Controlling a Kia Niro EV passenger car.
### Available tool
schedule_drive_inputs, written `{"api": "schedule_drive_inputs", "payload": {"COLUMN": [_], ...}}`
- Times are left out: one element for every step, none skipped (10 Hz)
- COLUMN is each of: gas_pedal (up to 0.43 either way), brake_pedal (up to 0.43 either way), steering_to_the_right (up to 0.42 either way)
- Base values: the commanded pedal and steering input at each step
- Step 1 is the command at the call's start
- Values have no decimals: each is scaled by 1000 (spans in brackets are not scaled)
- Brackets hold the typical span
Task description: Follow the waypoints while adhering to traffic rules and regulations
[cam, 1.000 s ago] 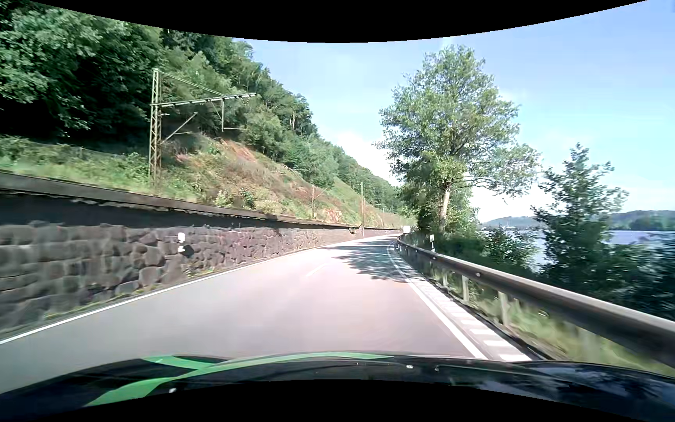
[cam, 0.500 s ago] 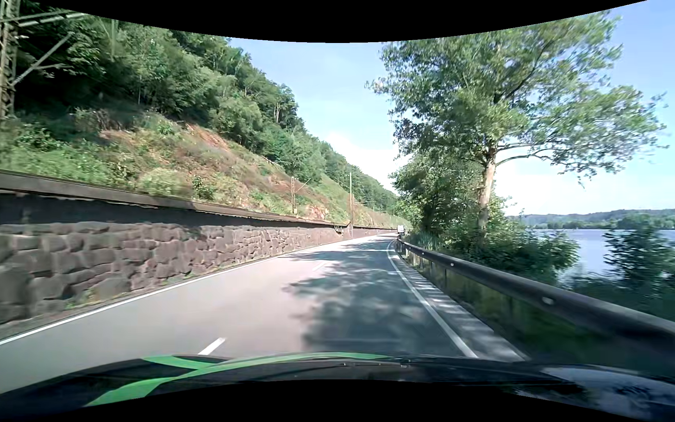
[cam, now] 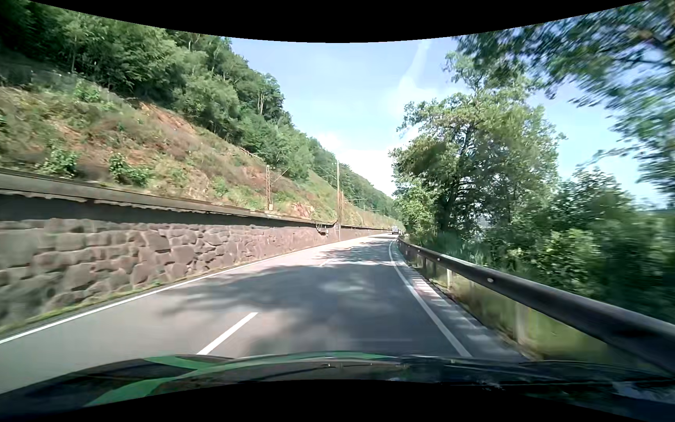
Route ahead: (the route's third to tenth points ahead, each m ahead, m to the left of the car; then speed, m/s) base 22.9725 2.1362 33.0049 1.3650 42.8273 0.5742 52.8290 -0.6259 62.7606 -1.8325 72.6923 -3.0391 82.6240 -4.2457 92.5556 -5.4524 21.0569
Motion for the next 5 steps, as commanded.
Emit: {"api": "schedule_drive_inputs", "payload": {"gas_pedal": [209,240,248,248,248], "brake_pedal": [0,0,0,0,0], "steering_to_the_right": [15,15,15,15,15]}}
